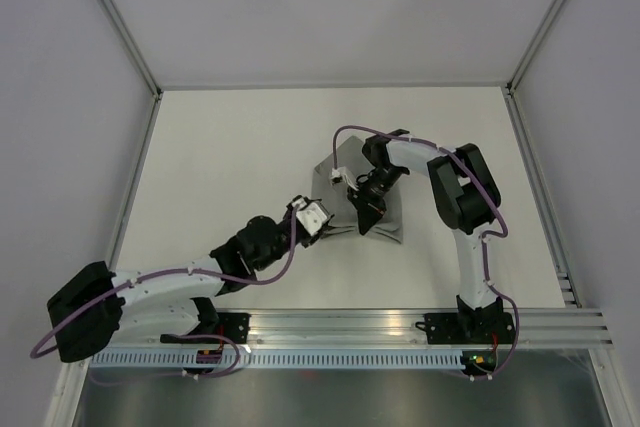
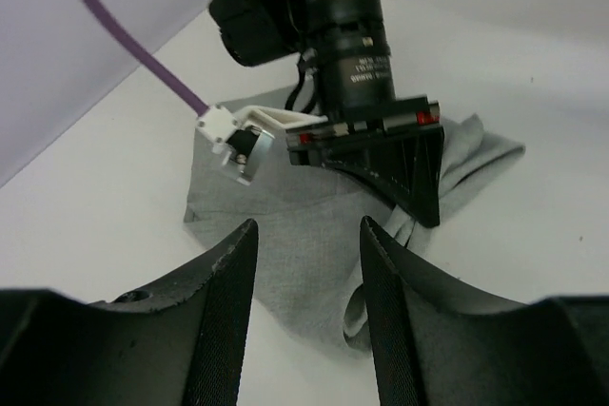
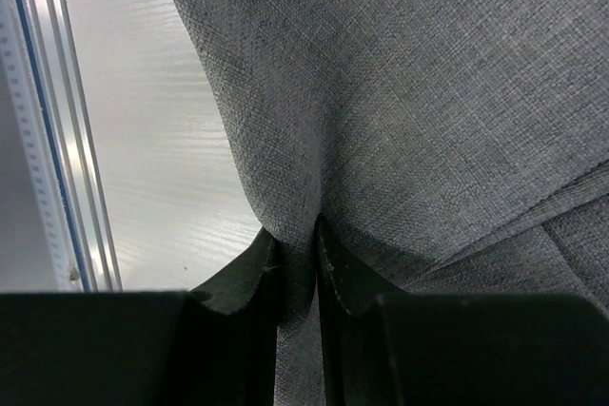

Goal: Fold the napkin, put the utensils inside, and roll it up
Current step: Roll the napkin with the utensil

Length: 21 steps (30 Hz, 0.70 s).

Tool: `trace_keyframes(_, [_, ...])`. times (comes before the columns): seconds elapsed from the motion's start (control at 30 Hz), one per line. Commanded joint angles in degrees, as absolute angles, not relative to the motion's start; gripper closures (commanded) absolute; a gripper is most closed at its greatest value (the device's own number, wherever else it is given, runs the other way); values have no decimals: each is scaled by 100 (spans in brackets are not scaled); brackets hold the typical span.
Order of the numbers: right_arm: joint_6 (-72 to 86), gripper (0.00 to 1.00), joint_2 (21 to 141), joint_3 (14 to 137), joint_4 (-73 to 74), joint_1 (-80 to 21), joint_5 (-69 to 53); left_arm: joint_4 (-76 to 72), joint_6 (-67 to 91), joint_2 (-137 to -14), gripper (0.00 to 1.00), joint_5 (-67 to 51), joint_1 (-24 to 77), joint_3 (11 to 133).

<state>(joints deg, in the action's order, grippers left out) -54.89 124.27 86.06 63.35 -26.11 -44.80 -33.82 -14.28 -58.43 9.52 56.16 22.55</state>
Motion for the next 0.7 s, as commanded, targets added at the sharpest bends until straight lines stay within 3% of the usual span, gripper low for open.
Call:
trace_keyframes(0.0, [-5854,84,12902,8481,6469,-2558,-3806,-3789,-2573,-6579,47,1248,5967,2557])
trace_keyframes(0.67, [-5897,85,13192,8736,6583,-2417,-3788,-2558,-3366,-8841,38,281,6372,3841])
